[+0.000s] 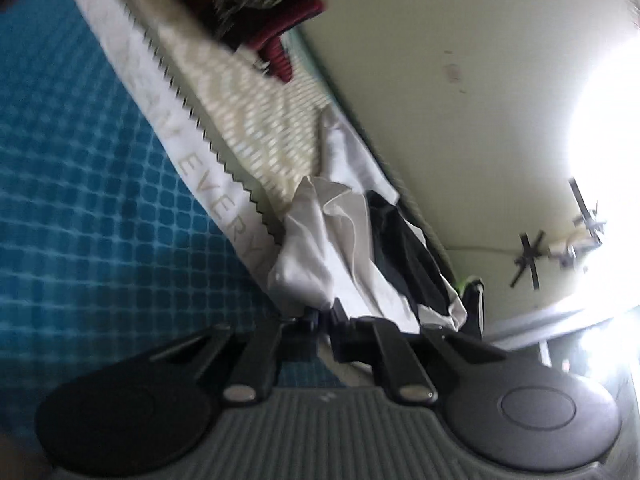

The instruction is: Fold small clothes

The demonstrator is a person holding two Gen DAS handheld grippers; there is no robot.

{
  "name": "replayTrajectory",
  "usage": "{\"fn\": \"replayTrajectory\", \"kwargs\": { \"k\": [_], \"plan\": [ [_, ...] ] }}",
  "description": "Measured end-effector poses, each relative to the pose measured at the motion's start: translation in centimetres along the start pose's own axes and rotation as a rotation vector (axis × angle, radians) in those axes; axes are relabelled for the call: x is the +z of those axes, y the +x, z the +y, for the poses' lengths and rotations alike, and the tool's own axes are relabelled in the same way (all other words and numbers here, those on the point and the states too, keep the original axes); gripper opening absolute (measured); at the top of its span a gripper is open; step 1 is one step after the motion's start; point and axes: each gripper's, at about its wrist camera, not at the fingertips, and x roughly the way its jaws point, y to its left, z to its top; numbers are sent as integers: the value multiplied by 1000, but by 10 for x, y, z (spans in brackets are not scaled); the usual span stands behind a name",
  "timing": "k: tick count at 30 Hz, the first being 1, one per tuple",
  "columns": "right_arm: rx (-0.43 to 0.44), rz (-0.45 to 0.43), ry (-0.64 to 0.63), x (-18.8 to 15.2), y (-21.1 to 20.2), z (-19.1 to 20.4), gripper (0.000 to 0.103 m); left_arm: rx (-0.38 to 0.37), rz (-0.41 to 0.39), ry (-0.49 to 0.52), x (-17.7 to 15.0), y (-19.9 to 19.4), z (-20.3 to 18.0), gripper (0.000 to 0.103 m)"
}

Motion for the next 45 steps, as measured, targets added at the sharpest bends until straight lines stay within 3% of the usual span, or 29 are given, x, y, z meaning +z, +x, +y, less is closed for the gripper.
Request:
{"fn": "replayTrajectory", "kwargs": {
  "k": [3, 7, 10, 11, 12, 13, 15, 17, 19, 21, 25, 26, 29, 32, 35, 39, 41, 45],
  "plan": [
    [12, 40, -13, -20, -24, 7, 0, 46, 23, 26, -13, -19, 2, 6],
    [-11, 117, -9, -56, -34, 2, 0, 95, 60, -32, -31, -34, 24, 6],
    [-47, 170, -74, -74, -31, 0, 3, 206, 75, 5, -35, -40, 34, 7],
    [-55, 170, -91, -74, -32, -1, 11, 224, 61, 15, -29, -48, 35, 7],
    [-52, 165, -97, -69, -33, -4, 36, 226, 25, 24, -22, -58, 34, 10],
    [-77, 134, -106, -62, -39, -8, 52, 224, -35, 42, -15, -70, 29, 11],
    [-116, 40, -152, -45, -53, -9, 46, 207, -131, 111, -5, -88, 13, 14],
    [-102, 1, -166, -27, -56, -4, 39, 170, -134, 178, 2, -82, -5, 14],
    [-42, 20, -197, -19, -41, 8, 34, 116, -66, 226, 4, -58, -22, 15],
    [4, 106, -250, -20, -10, 24, 31, 79, 46, 278, 0, -22, -36, 22],
    [28, 258, -334, -31, 62, 44, 29, 70, 178, 327, -8, 42, -42, 31],
    [35, 281, -348, -31, 79, 49, 29, 74, 201, 320, -8, 47, -34, 30],
    [83, 244, -358, -14, 110, 55, 28, 55, 227, 263, 7, 83, -26, 12],
    [95, 102, -310, 17, 123, 51, 28, 35, 105, 232, 39, 82, -30, 12],
    [86, 54, -254, 40, 118, 42, 31, 11, -25, 191, 73, 64, -39, 17],
    [52, 19, -315, 60, 94, 42, 35, 46, -80, 271, 102, 60, -67, 23],
    [82, 58, -326, 69, 86, 47, 35, 61, -16, 364, 102, 67, -85, 24],
    [198, 317, -438, 49, 92, 63, 42, 54, 199, 592, 67, 73, -100, 28]
  ]
}}
